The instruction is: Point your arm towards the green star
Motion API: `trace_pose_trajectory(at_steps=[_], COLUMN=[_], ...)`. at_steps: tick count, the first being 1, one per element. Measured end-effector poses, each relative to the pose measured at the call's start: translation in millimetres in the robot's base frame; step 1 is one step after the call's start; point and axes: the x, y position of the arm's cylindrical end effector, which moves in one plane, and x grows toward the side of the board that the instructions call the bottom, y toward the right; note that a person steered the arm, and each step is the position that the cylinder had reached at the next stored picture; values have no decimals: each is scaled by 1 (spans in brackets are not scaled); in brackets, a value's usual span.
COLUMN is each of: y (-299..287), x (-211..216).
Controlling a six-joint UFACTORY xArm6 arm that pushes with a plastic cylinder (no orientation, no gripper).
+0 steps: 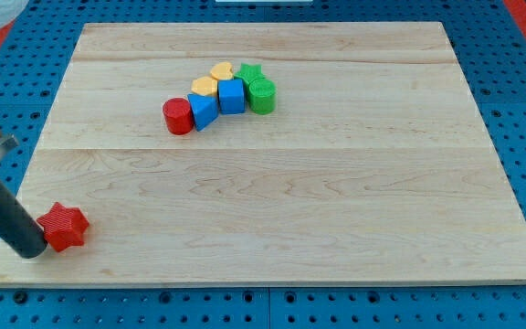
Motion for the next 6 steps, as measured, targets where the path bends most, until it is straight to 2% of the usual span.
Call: trace_pose_trajectory(at_steps=[1, 2, 3, 5, 6], y=[32, 92, 153, 283, 327], x=[32, 23, -33, -171, -230])
